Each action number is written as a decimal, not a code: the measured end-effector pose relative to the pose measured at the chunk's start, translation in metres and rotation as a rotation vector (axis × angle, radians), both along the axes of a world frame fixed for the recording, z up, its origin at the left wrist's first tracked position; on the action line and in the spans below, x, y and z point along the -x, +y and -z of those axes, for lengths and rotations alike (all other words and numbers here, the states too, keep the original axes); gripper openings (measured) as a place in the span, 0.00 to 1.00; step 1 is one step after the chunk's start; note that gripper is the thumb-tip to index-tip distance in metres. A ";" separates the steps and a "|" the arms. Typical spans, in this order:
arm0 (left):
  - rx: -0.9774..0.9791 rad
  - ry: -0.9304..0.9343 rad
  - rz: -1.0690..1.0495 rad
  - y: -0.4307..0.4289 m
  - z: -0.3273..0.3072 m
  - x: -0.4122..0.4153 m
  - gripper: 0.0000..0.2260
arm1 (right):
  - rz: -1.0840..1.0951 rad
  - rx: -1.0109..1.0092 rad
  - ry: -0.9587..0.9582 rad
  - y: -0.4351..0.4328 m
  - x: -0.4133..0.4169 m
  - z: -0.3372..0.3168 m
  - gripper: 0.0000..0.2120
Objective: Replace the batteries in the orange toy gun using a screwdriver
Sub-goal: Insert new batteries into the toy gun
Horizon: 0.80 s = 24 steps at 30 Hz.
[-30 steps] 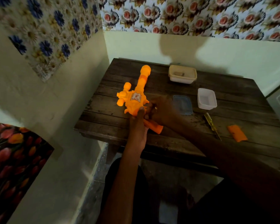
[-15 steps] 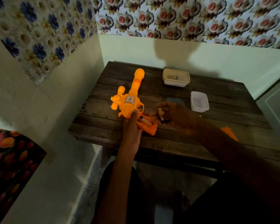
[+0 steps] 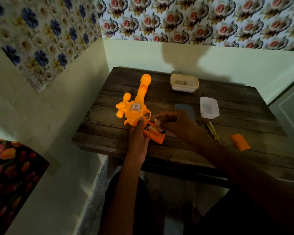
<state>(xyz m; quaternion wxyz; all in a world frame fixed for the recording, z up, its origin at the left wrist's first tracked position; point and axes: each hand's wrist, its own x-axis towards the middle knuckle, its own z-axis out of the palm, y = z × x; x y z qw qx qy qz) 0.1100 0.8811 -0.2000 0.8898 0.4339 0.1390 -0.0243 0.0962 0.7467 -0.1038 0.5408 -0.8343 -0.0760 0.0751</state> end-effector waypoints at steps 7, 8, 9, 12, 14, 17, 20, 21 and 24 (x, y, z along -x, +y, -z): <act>0.035 -0.025 -0.002 0.000 0.000 0.003 0.19 | 0.058 0.314 -0.182 0.005 -0.001 0.014 0.09; 0.035 -0.028 0.000 0.000 0.000 0.003 0.18 | 0.008 0.391 -0.217 0.005 0.000 0.013 0.08; 0.024 -0.034 -0.001 0.000 0.000 0.003 0.17 | -0.042 0.450 -0.248 0.006 0.001 0.012 0.05; -0.017 -0.077 -0.003 0.000 -0.001 0.003 0.10 | -0.179 0.626 -0.377 0.012 0.001 0.017 0.06; -0.037 -0.094 0.012 -0.001 -0.001 0.004 0.08 | -0.258 0.745 -0.449 0.014 0.000 0.023 0.07; -0.063 -0.080 0.027 0.000 -0.005 0.007 0.09 | -0.369 0.778 -0.425 0.008 -0.002 0.020 0.05; -0.094 -0.065 0.024 -0.001 -0.007 0.008 0.15 | -0.444 0.722 -0.365 -0.003 0.000 0.005 0.08; -0.100 -0.061 0.017 -0.002 -0.008 0.010 0.16 | -0.422 0.679 -0.353 -0.004 0.001 0.002 0.08; -0.090 -0.059 -0.003 -0.002 -0.008 0.008 0.19 | -0.272 0.528 -0.284 -0.001 -0.008 0.005 0.06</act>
